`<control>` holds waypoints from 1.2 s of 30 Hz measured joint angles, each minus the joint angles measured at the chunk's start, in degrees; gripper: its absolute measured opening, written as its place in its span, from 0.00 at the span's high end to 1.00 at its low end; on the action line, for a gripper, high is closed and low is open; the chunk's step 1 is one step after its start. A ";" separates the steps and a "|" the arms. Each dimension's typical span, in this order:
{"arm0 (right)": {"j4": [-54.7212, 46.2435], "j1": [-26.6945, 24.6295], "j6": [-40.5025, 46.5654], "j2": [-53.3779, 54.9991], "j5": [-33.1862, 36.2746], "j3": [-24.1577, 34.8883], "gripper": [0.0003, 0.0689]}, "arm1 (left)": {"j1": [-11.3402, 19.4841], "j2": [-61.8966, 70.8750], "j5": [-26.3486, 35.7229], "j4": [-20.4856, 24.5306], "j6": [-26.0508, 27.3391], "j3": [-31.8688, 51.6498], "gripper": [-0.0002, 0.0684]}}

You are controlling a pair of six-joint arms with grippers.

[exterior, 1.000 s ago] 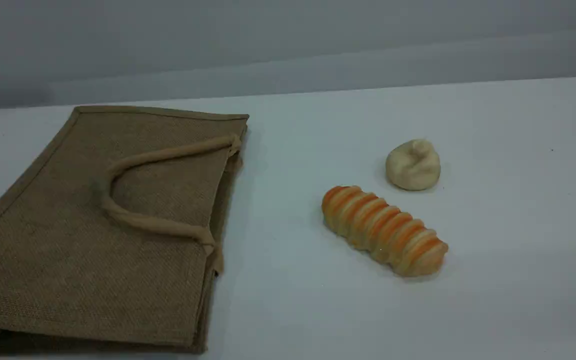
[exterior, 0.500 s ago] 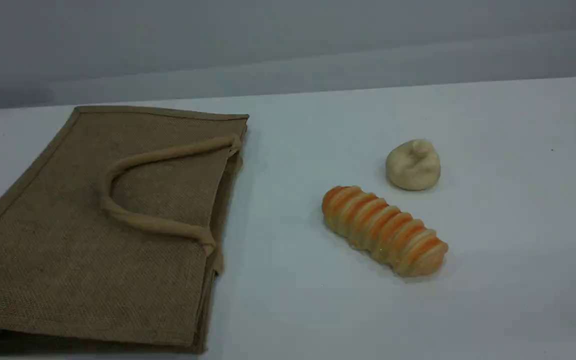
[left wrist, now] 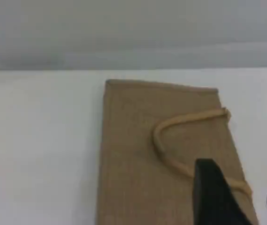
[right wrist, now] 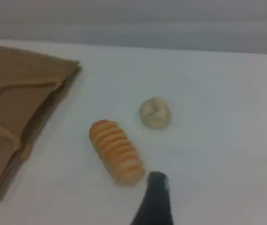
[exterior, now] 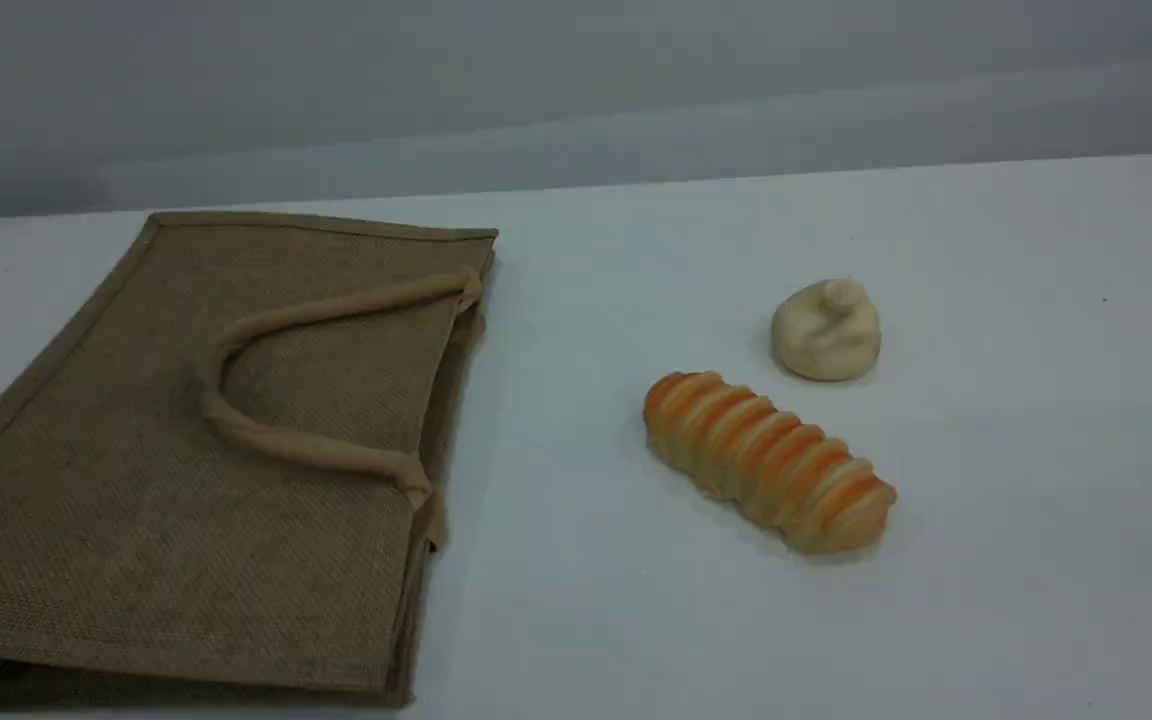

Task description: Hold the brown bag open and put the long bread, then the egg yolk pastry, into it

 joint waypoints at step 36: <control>51.21 0.09 -43.33 62.39 -23.46 -13.12 0.17 | -0.05 90.27 -16.96 -14.57 4.59 -27.66 0.46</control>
